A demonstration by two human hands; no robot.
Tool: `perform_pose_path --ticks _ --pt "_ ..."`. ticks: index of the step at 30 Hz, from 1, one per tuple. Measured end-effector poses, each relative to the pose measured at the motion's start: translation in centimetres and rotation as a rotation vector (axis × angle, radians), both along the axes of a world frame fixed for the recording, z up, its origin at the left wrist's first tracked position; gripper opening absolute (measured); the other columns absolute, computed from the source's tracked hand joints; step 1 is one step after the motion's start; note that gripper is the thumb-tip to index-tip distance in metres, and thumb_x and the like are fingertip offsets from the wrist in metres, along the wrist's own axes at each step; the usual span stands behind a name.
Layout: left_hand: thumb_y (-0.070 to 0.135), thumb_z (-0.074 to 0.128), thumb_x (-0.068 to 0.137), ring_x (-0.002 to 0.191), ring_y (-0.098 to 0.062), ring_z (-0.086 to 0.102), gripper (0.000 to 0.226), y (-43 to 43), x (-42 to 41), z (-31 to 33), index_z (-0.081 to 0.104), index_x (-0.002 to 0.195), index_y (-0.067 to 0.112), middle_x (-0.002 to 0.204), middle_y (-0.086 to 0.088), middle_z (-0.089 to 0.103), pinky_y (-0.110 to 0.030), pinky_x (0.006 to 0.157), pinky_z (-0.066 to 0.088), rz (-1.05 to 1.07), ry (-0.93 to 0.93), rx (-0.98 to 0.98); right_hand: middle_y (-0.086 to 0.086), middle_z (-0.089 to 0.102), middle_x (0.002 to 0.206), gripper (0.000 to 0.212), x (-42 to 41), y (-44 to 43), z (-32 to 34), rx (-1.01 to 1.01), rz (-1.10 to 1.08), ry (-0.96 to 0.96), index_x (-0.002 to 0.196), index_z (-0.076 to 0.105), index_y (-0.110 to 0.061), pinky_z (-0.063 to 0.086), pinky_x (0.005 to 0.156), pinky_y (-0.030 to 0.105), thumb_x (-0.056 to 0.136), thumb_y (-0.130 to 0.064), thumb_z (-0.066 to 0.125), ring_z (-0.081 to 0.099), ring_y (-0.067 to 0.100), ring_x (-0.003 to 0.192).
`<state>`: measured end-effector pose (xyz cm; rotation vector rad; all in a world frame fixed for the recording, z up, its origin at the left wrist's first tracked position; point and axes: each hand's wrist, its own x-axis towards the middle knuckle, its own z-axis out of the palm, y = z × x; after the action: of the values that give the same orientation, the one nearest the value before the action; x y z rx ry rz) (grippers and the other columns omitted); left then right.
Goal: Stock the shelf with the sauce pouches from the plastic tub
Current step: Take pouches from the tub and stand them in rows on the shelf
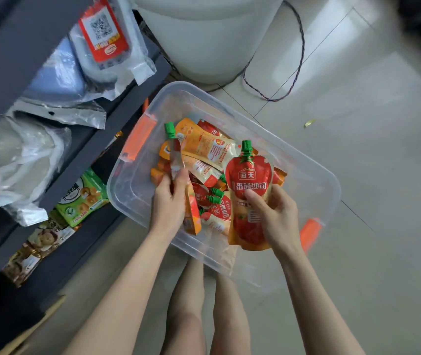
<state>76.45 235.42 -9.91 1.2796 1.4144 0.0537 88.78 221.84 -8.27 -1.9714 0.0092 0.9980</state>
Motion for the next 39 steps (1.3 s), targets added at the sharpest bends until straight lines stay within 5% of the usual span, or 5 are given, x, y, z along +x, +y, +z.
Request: perform_pose_path --ticks 7,10,15,25,39 --pt "0.052 0.035 0.094 0.083 -0.012 0.071 0.045 -2.7 -3.5 14.4 0.059 0.114 0.02 0.089 0.001 0.075 -0.031 0.072 0.054 0.229 -0.315 -0.537 0.005 0.074 0.095 0.022 -2.0 -0.5 11.8 0.199 0.099 0.194 0.102 0.065 -0.012 0.058 0.076 0.034 0.086 -0.026 0.065 0.071 0.022 0.087" --pt "0.071 0.051 0.072 0.072 0.0 0.069 0.078 -3.5 -6.7 21.5 0.055 0.122 0.011 0.109 -0.013 0.07 -0.016 0.069 0.052 0.151 -0.478 -0.528 0.005 0.074 0.099 0.025 -4.2 -0.3 17.8 0.243 0.189 0.16 0.106 0.064 -0.013 0.058 0.079 0.035 0.086 -0.028 0.065 0.071 0.021 0.089" --pt "0.022 0.065 0.08 0.075 -0.017 0.072 0.016 -5.5 -13.2 30.7 0.065 0.096 0.017 0.088 -0.004 0.075 -0.028 0.065 0.059 0.193 -0.385 -0.335 -0.006 0.073 0.093 0.016 -8.9 1.1 27.1 0.339 0.369 0.141 0.103 0.064 -0.023 0.056 0.07 0.023 0.087 -0.027 0.064 0.071 0.011 0.084" --pt "0.032 0.072 0.067 0.08 -0.014 0.072 0.031 -4.7 -29.9 45.2 0.064 0.095 0.022 0.085 0.008 0.075 -0.026 0.066 0.056 0.479 -0.457 0.328 0.002 0.074 0.093 0.024 -22.8 7.1 41.9 0.579 0.769 0.003 0.098 0.066 -0.019 0.058 0.081 0.038 0.076 -0.011 0.074 0.071 0.02 0.087" --pt "0.024 0.067 0.084 0.091 -0.004 0.067 0.022 3.1 -51.1 55.8 0.062 0.105 0.023 0.1 0.008 0.07 -0.019 0.072 0.054 0.539 -0.513 0.86 0.002 0.073 0.093 0.029 -44.1 16.4 53.2 0.932 0.812 -0.11 0.106 0.061 -0.008 0.055 0.063 0.021 0.08 -0.01 0.072 0.071 0.013 0.082"
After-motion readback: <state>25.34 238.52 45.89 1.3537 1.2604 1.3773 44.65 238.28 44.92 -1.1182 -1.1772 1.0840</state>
